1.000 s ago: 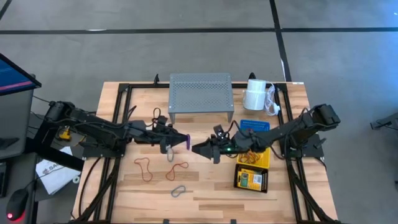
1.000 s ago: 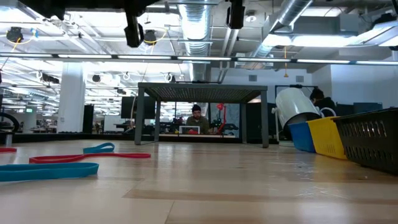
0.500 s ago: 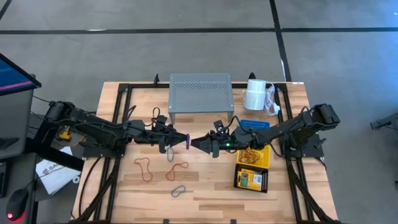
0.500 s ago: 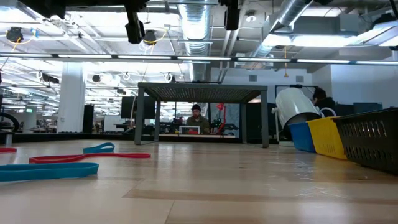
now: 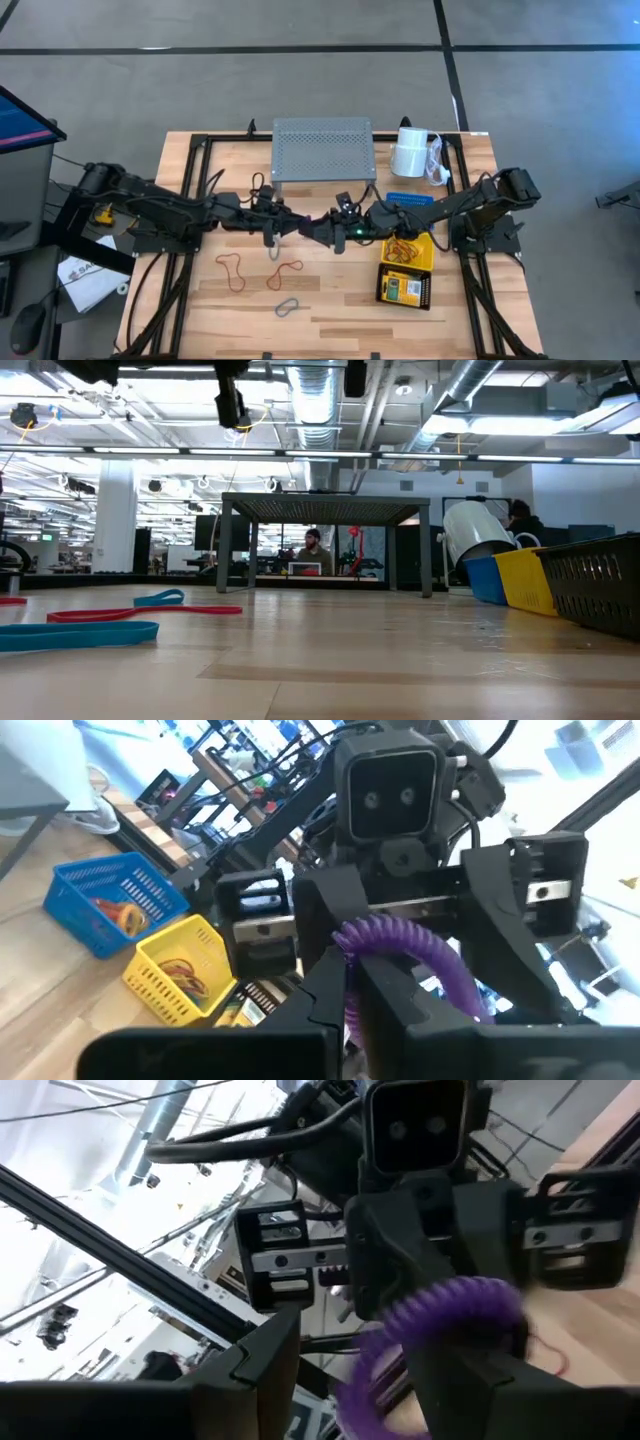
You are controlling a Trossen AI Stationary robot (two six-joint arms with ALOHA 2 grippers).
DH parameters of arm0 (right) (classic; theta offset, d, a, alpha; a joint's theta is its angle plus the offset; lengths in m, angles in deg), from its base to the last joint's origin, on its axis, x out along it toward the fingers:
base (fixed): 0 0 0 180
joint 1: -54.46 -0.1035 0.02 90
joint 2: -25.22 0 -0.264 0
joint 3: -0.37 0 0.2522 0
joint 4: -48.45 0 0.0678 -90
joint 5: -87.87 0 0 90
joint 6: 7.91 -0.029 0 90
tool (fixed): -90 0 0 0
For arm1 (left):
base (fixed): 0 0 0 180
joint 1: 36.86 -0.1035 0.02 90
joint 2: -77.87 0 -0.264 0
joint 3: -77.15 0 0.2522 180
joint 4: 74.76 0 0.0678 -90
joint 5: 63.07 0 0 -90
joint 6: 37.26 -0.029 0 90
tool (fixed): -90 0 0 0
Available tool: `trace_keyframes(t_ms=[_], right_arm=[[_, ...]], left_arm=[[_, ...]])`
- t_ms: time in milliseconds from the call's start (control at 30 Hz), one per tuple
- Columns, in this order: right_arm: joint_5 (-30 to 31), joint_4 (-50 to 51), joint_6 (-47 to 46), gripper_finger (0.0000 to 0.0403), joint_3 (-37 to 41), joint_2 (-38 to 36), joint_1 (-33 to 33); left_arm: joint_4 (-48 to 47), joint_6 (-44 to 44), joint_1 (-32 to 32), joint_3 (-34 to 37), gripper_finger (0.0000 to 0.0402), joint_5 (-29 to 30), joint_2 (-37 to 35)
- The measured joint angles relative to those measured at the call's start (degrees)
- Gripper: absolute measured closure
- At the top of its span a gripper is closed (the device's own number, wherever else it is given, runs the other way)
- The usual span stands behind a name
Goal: Pick & Place Office Desk Supplies
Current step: Put the purple spring keychain into the blue basket
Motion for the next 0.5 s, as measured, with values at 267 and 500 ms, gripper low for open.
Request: trace_keyframes(t_ms=[267, 500], right_arm=[[-0.2, 0.49, -1.16, 0.0235, -0.22, -0.57, -0.14], [-0.1, 0.9, -2.75, 0.0291, -0.13, -0.55, -0.44]], left_arm=[[-0.74, -0.77, -0.29, -1.73, 0.0396, -1.31, 0.65], [-0.98, -0.64, -0.27, -1.75, 0.0393, -1.73, 0.65]])
